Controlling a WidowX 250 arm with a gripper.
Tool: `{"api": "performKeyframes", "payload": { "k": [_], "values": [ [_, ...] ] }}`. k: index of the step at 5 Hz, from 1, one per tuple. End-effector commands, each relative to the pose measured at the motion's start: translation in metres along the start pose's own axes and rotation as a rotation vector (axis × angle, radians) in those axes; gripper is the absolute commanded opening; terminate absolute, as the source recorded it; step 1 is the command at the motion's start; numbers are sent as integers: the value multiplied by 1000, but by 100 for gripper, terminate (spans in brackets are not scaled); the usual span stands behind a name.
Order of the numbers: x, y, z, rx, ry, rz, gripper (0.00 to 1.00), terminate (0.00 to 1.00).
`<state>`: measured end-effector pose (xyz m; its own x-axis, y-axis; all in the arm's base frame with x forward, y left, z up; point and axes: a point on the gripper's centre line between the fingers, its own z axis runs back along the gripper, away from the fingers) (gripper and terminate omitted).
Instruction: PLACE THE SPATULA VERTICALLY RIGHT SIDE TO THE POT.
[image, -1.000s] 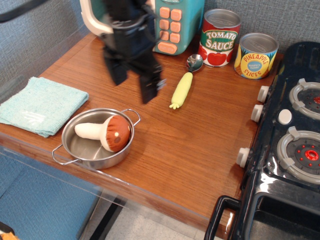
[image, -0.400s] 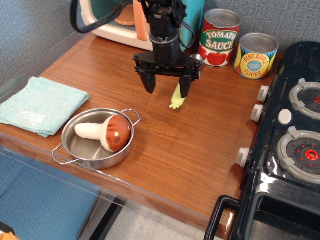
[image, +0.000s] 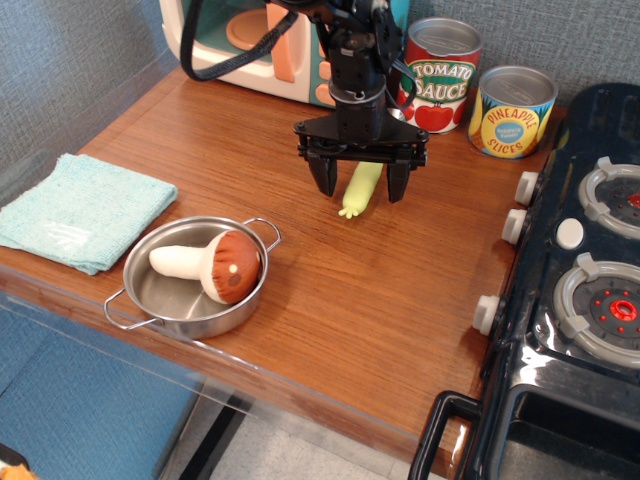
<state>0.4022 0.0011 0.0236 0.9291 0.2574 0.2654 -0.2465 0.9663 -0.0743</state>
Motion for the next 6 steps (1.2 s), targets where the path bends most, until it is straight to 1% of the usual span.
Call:
{"api": "performKeyframes", "payload": {
  "k": [1, 2, 3, 4, 5, 6],
  "values": [
    [14, 10, 3, 17, -42, -5, 0, 0],
    [16, 6, 6, 7, -33, -33, 0, 0],
    [17, 0, 31, -24, -58, -65, 0, 0],
    [3, -11, 61, -53, -115, -98, 0, 0],
    [-27, -19, 77, -73, -147, -175, 0, 0],
    [-66, -18, 79, -97, -119, -208, 0, 0]
  ]
}}
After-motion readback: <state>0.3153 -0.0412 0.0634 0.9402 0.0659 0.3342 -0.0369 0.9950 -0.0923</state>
